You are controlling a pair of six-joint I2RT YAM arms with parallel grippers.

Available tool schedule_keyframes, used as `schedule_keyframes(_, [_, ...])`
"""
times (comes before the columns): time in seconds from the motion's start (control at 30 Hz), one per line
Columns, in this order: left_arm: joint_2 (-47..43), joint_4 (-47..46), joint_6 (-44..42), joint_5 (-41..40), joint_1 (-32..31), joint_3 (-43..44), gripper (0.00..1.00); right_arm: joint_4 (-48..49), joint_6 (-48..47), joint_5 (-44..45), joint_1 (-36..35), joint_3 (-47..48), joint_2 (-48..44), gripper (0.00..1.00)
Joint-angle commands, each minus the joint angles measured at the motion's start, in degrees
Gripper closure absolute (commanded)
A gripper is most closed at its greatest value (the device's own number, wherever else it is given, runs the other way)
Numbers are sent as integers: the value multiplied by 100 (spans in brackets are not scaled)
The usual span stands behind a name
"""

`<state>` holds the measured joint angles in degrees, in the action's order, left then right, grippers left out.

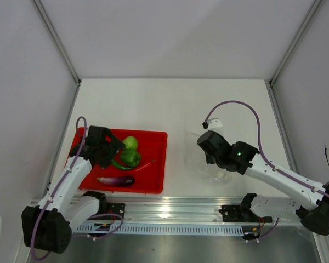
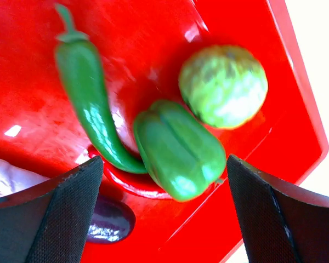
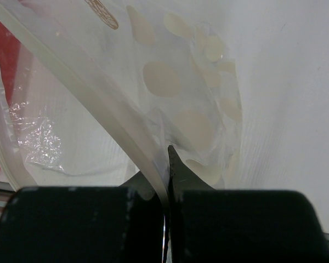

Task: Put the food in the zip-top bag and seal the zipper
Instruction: Pick up the fake vegetable from the bin.

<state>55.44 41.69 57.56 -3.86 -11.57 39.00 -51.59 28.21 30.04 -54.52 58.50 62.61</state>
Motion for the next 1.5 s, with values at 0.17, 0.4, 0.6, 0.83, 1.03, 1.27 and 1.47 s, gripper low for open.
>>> schedule_keyframes(0.17, [-289, 479, 940, -474, 867, -253, 12, 79, 27, -7, -23, -23, -29, 100])
schedule_keyframes(0.4, [256, 331, 1082, -222, 972, -349, 16, 123, -34, -42, -23, -6, 41, 100])
schedule_keyframes(0.6, [871, -56, 1275, -36, 1087, -455, 28, 123, -17, -60, -41, 91, 14, 100])
schedule_keyframes(0.83, [1373, -504, 1056, 52, 1087, -525, 72, 141, 1, -60, -67, 109, 23, 100])
schedule_keyframes(1.03, [1733, -548, 792, 218, 1105, -464, 84, 176, -17, -42, -76, 109, 32, 100])
schedule_keyframes(1.27, [321, 207, 108, -351, 1105, 176, 98, 150, 1, -86, -85, 144, 41, 100])
schedule_keyframes(1.47, [-1760, -326, -895, 436, 1096, 468, 98, 202, 36, -130, -94, 293, 137, 100])
